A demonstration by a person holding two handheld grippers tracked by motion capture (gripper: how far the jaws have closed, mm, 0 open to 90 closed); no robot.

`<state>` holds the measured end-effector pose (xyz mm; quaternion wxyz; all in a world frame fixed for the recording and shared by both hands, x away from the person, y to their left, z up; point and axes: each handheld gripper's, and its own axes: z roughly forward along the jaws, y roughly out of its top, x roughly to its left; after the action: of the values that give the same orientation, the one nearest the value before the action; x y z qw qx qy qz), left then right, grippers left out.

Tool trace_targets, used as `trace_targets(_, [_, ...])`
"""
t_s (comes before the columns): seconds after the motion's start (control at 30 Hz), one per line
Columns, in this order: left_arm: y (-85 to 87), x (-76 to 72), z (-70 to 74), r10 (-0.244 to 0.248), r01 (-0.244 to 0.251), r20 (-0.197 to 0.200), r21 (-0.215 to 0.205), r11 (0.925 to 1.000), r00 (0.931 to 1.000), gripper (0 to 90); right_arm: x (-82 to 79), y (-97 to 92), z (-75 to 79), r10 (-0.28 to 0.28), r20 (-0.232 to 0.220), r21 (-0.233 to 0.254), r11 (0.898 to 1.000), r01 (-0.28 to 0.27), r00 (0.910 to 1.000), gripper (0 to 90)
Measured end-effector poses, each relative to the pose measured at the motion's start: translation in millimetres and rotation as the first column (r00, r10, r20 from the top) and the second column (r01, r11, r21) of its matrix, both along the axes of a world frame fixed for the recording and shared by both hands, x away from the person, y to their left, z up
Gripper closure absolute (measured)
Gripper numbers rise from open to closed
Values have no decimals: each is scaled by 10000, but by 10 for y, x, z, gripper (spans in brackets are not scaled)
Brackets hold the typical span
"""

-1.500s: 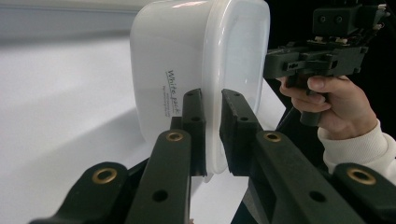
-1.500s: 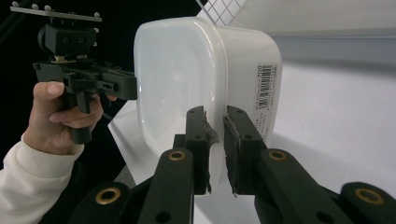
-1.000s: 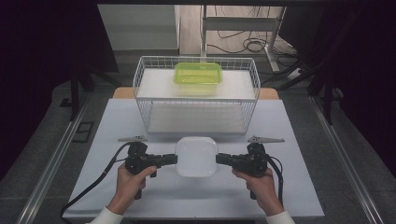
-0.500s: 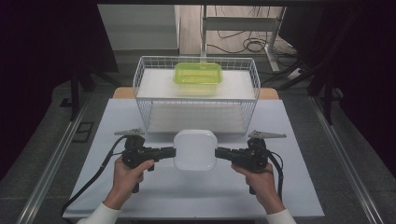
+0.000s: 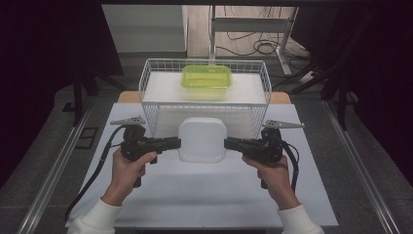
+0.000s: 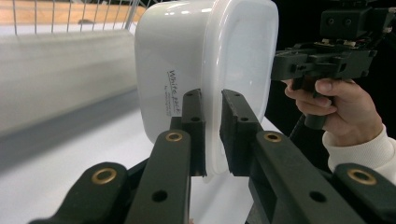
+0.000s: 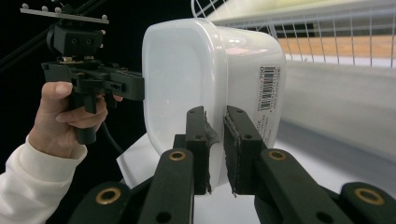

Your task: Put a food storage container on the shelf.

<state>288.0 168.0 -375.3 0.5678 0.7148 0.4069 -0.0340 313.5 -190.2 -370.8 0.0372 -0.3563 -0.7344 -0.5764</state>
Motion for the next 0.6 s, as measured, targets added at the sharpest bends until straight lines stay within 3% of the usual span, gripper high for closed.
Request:
trace_targets(0.4, [12, 216, 352, 34, -19, 546, -275, 9996, 9985, 807, 152, 0, 361, -119, 599, 278, 9996, 103, 9981, 800])
trace_targets(0.6, [-6, 357, 525, 89, -79, 872, -113, 9999, 9961, 807, 299, -6, 513, -207, 738, 318, 9993, 184, 9971, 801])
